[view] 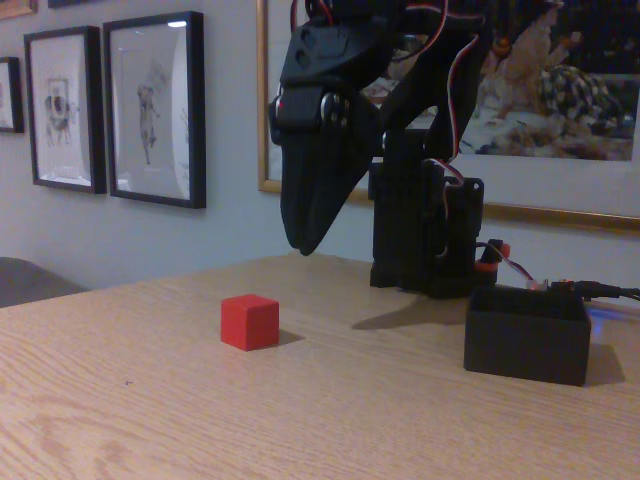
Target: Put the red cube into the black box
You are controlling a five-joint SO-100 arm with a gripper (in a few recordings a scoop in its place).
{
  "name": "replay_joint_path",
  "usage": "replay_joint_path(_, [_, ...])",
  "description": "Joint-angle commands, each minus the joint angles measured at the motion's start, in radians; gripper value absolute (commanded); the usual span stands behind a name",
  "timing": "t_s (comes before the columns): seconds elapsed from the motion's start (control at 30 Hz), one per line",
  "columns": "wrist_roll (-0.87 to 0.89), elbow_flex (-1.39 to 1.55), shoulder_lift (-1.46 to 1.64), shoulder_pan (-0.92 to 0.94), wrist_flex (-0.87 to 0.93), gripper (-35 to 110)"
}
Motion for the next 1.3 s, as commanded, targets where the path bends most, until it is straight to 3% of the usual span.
replay_joint_path(0.0, [-0.003, -0.031, -0.061, 0.012, 0.002, 5])
replay_joint_path(0.27, [0.0, -0.087, -0.218, 0.015, -0.026, 9])
replay_joint_path(0.57, [0.014, -0.156, -0.256, -0.021, -0.009, 24])
replay_joint_path(1.27, [0.037, -0.187, -0.405, -0.14, -0.091, 25])
